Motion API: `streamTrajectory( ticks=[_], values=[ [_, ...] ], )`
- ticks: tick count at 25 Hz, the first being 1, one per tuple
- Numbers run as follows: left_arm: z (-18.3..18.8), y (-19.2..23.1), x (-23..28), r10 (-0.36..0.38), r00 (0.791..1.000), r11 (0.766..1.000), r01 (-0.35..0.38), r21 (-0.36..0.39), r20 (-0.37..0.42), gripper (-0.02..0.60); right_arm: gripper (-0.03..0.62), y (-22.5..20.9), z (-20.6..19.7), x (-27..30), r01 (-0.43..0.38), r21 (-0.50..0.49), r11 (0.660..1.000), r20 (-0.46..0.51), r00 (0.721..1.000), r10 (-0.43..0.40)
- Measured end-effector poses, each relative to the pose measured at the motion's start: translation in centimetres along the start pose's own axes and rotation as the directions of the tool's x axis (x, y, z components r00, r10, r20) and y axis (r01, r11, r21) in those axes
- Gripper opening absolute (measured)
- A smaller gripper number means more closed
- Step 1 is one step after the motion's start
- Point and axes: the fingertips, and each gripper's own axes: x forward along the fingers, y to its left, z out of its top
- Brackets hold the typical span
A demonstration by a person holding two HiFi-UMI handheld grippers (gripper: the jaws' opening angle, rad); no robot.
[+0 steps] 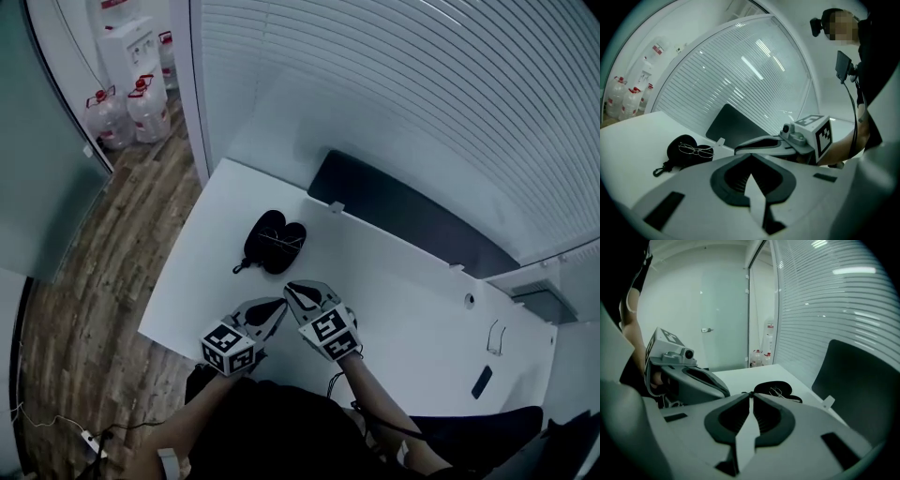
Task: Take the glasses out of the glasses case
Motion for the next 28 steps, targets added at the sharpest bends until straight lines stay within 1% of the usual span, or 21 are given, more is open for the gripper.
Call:
streamTrajectory(
  ticks=[3,7,10,12,16,21,25,28],
  values=[
    [0.0,0.9,0.7,0.006,1.0,0.999,-0.005,-0.033,0.006,0.007,0.025,-0.8,-0.2,0.8,-0.009,-0.056,0.998,-0.054,0.999,0.006],
    [0.2,2.1,1.7,0.006,0.999,0.992,-0.001,-0.125,0.044,0.006,0.038,-2.2,-0.2,1.8,-0.032,-0.133,0.991,-0.123,0.992,0.016],
    [0.3,3.1,2.4,0.023,0.999,0.99,-0.017,-0.138,0.047,0.006,0.064,-3.3,-0.1,2.8,-0.055,-0.204,0.977,-0.181,0.983,0.017],
    [0.4,3.8,2.9,0.037,0.998,0.99,-0.03,-0.135,0.05,0.006,0.078,-3.9,0.0,3.4,-0.068,-0.234,0.97,-0.207,0.978,0.019],
    [0.8,5.0,3.2,0.084,0.995,0.99,-0.076,-0.122,0.061,0.006,0.086,-4.5,0.4,4.5,-0.087,-0.253,0.964,-0.228,0.973,0.028],
    [0.9,6.5,3.7,0.123,0.99,0.979,-0.109,-0.173,0.069,0.006,0.087,-5.3,0.3,5.9,-0.126,-0.276,0.953,-0.279,0.959,0.046],
    [0.7,7.1,4.7,0.129,0.989,0.971,-0.113,-0.209,0.066,0.006,0.094,-6.2,-0.2,6.5,-0.166,-0.304,0.938,-0.332,0.942,0.059],
    [0.7,7.5,5.1,0.12,0.991,0.971,-0.104,-0.216,0.062,0.006,0.104,-6.8,-0.5,7.2,-0.194,-0.301,0.934,-0.37,0.926,0.073]
  ],
)
